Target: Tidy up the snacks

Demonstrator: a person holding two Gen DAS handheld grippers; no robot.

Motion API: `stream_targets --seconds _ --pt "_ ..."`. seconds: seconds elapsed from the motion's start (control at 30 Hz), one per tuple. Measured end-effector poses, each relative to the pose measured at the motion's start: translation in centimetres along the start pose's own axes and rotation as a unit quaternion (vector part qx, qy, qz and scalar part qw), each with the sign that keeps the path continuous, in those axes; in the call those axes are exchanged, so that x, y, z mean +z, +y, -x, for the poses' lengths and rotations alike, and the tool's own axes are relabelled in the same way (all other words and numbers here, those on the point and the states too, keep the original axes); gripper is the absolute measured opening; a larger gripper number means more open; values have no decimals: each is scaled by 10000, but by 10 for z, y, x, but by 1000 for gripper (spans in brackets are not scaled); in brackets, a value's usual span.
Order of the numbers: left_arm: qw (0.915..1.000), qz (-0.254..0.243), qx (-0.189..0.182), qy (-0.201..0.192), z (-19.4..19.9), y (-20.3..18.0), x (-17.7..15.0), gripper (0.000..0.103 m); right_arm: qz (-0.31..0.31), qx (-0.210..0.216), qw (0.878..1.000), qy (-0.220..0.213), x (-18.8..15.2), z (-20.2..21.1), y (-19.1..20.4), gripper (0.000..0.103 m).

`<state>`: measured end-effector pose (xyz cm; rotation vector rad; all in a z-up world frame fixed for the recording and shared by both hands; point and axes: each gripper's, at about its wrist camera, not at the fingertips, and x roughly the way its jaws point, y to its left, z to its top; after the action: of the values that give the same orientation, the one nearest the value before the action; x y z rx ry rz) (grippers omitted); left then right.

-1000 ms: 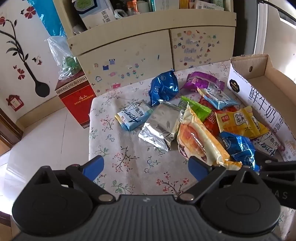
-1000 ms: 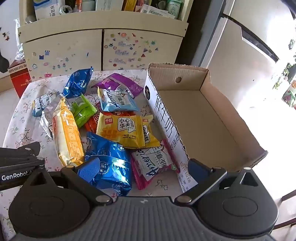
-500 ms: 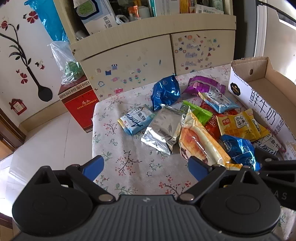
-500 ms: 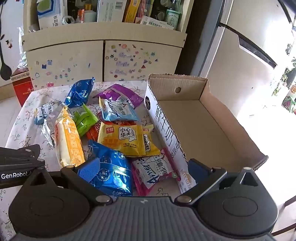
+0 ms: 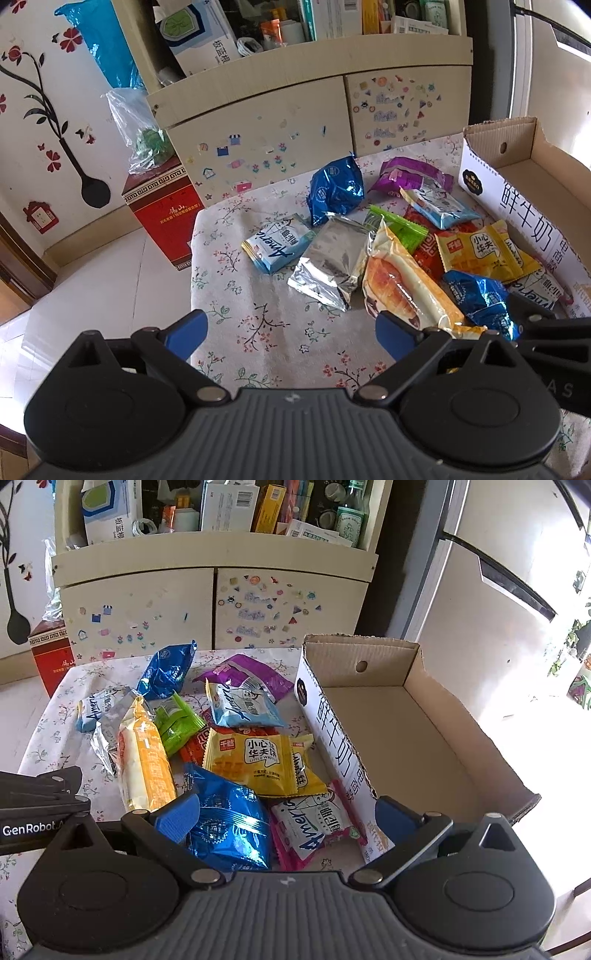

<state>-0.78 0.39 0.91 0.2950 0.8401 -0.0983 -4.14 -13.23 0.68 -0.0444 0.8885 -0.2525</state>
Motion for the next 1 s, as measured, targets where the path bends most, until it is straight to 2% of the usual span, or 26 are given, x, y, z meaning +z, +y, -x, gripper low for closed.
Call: stream_targets --seconds 1.0 --pt "9999 88 -49 129 -3 1 -9 97 308 -82 9995 55 -1 0 5 103"
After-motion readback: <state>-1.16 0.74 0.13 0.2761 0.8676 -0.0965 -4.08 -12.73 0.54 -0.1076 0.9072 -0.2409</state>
